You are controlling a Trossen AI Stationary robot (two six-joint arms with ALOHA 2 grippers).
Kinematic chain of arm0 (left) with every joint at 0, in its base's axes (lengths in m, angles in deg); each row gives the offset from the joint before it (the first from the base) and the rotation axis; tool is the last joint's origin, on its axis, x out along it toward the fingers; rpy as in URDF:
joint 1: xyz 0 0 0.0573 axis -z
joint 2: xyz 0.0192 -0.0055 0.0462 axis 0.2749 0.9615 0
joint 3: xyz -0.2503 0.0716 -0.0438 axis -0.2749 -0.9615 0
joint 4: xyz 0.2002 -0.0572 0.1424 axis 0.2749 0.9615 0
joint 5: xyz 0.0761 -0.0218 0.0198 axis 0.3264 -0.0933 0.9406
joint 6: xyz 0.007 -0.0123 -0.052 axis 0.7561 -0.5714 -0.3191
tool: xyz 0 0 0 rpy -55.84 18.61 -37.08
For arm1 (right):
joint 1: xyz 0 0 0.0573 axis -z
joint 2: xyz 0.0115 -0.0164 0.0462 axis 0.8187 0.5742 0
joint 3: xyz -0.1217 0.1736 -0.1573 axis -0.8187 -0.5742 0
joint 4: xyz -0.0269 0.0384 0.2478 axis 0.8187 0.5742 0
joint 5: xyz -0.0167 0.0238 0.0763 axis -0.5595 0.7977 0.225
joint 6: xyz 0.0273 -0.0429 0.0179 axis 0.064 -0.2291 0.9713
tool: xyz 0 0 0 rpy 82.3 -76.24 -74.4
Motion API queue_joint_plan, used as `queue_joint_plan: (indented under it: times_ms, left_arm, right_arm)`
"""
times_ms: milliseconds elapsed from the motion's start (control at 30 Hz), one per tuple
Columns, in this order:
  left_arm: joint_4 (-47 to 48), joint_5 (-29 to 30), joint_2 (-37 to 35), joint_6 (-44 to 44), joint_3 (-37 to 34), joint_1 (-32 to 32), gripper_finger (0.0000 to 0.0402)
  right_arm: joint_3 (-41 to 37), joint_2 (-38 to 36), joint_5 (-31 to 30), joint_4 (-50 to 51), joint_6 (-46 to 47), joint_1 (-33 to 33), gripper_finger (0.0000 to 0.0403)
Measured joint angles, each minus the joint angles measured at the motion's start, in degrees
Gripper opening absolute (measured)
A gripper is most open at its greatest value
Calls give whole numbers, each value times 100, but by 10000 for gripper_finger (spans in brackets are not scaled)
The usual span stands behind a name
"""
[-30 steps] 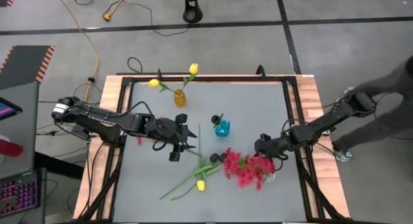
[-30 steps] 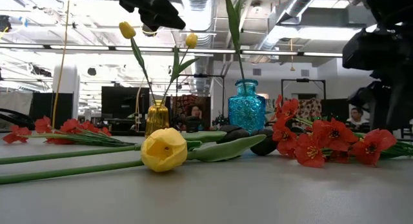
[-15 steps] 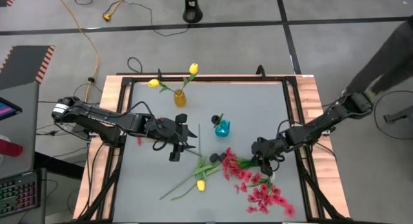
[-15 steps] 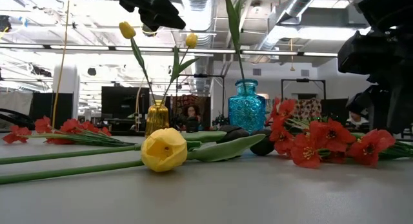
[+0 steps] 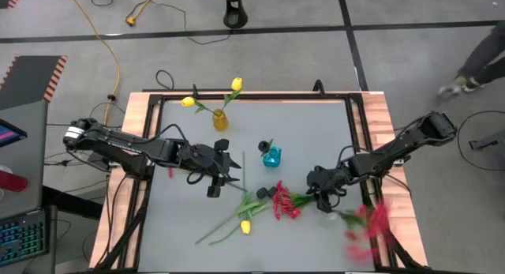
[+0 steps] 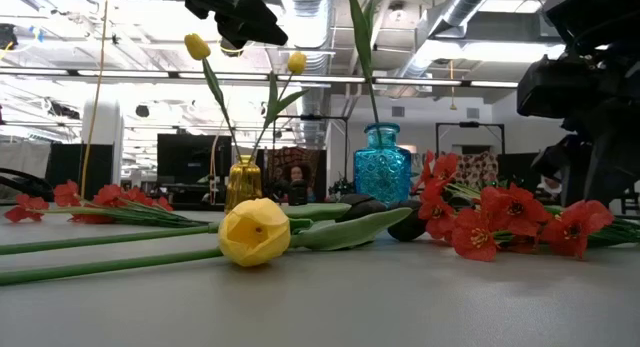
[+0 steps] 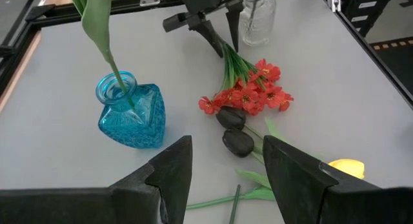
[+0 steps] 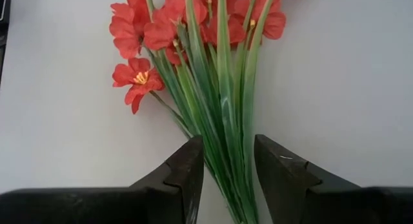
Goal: Sort flowers into vase by color
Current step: Put the right red flowers into the transparent vase
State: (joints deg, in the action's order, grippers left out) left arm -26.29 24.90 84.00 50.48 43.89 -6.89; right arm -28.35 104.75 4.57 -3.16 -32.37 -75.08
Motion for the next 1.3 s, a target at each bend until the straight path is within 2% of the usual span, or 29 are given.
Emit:
queue_joint_plan:
  times_ms: [733, 1300]
  left_arm:
    - [0, 0, 0, 0, 0, -1, 178]
    - [2, 0, 0, -68, 0, 1, 178]
  right_arm:
    - [5, 0, 127, 24, 45, 0, 164]
    - [524, 11, 181, 743, -285, -15, 164]
